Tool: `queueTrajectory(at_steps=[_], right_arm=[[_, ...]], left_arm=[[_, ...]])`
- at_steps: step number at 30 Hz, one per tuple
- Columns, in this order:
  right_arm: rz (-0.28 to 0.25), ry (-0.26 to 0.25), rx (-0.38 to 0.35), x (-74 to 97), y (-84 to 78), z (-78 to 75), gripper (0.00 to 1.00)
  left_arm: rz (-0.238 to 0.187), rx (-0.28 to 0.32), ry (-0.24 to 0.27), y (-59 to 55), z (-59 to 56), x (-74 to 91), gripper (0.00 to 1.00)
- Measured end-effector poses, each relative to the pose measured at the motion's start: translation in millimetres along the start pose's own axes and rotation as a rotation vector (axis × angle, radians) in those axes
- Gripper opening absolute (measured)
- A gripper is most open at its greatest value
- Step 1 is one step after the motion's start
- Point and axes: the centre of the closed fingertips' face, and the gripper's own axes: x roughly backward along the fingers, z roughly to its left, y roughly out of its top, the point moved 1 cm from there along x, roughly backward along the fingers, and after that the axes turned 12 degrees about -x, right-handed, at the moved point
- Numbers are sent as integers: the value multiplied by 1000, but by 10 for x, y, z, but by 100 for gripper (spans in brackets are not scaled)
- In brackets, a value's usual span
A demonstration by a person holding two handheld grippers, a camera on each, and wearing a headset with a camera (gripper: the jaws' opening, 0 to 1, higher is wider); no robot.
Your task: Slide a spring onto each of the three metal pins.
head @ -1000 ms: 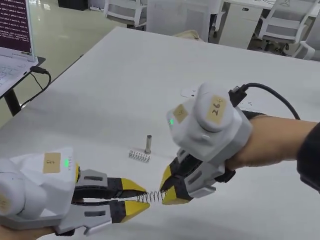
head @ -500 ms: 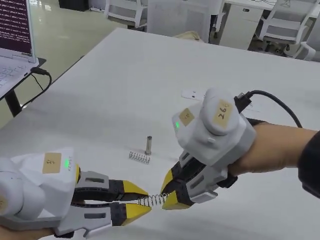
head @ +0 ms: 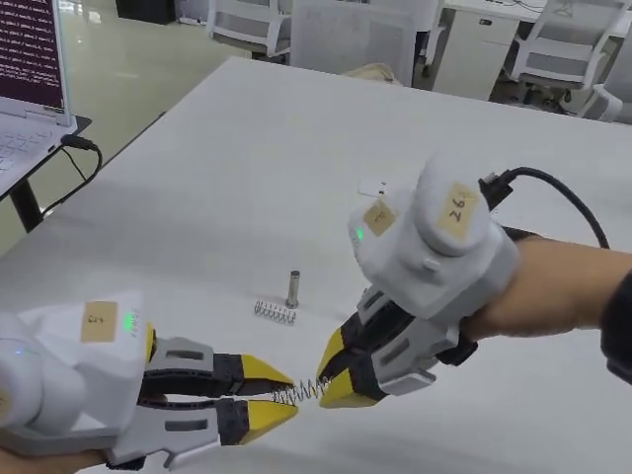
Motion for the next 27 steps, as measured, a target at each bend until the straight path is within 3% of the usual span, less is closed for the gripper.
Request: queueTrajectory(at_steps=[9,27], right_arm=[[-68,4,-16,59,162,53,8],[-32,-7,2,47,232,59,7]], left_arm=[[4,-1,0,-7,-7,-1,3],[6,-8,5,-21,-8,-7,3]])
